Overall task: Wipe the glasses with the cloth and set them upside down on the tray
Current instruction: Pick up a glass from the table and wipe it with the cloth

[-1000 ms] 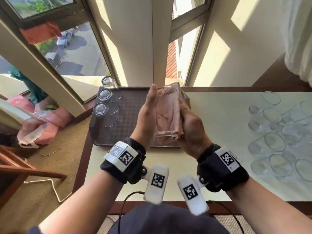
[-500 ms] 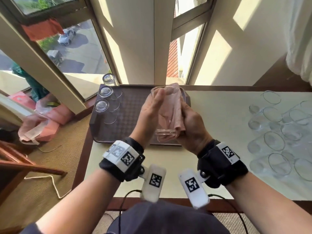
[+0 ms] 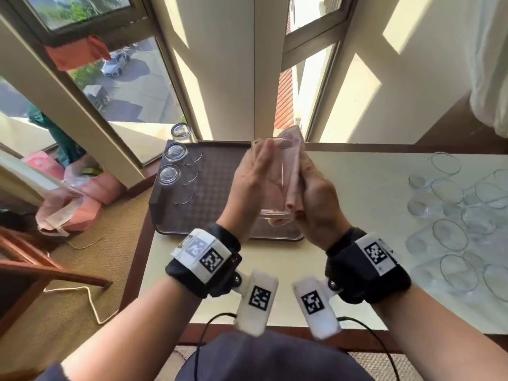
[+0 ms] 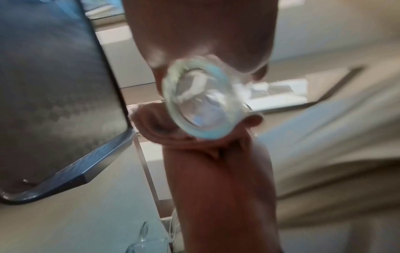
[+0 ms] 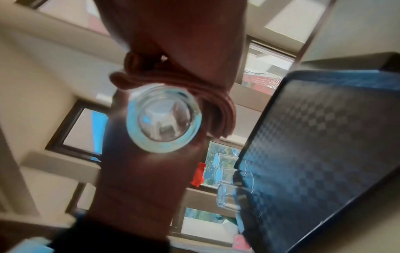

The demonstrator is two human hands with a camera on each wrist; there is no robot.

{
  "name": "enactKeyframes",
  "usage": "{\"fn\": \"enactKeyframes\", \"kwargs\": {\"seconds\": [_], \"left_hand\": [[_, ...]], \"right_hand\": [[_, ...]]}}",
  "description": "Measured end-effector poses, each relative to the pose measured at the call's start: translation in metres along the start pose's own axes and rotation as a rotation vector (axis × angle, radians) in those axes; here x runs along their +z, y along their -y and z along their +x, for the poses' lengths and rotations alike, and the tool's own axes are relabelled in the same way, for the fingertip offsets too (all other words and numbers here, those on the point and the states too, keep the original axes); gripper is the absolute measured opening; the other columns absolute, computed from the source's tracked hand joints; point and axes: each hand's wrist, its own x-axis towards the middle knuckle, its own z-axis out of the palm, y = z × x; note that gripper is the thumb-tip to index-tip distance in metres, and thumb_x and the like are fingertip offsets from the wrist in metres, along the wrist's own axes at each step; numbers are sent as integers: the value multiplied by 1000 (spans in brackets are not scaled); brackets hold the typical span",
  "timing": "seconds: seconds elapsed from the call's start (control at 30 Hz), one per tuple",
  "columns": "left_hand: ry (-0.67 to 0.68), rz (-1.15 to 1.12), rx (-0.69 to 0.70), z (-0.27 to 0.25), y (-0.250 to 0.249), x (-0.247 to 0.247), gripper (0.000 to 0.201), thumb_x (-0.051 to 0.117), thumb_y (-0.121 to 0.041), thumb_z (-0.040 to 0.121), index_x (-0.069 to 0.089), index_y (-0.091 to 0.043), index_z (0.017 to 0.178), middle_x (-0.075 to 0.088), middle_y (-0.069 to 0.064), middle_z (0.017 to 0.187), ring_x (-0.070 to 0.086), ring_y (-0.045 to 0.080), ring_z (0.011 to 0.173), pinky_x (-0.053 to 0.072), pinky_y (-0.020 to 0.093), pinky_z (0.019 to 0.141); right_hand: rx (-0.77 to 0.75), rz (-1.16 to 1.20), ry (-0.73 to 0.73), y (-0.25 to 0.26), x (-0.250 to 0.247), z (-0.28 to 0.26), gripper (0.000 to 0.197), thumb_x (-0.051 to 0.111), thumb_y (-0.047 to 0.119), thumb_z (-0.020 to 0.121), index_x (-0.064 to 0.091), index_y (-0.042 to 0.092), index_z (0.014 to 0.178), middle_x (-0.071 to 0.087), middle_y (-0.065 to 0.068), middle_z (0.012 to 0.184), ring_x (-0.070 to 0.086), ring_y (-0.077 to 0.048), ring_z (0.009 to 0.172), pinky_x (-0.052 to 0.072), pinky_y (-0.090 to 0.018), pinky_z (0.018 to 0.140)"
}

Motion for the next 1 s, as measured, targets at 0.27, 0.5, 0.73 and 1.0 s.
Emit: {"fn": "enactKeyframes", "kwargs": {"seconds": [0.27,0.5,0.73,1.0], "left_hand": [[-213,416,97,-10,-12,19,69,63,-33,97,29,-19,155,43,9,155,43,18,141,34,42,119],[-86,258,2,4,-5,2,83,62,-72,79,50,-12,135,68,0,117,67,18,107,52,44,98],[-307,419,161,12,-12,-9,60,65,-46,93,53,-7,136,70,2,113,64,5,101,50,31,96],[-47,131,61,3,-17,-8,72,71,-60,81,58,-2,122,70,10,113,68,20,102,56,39,91]], "right_hand": [[-288,-383,-198,-14,3,10,44,36,35,104,41,23,146,52,-11,143,55,-25,128,50,-54,102],[32,76,19,-5,-5,-2,50,24,34,108,43,8,146,56,-18,141,54,-33,131,46,-49,107],[-146,-274,-88,-5,6,10,37,28,30,109,42,26,143,60,3,127,62,-10,113,56,-23,81],[-21,-18,85,3,9,11,47,25,30,109,46,5,143,59,-19,136,59,-31,125,50,-47,102]]}}
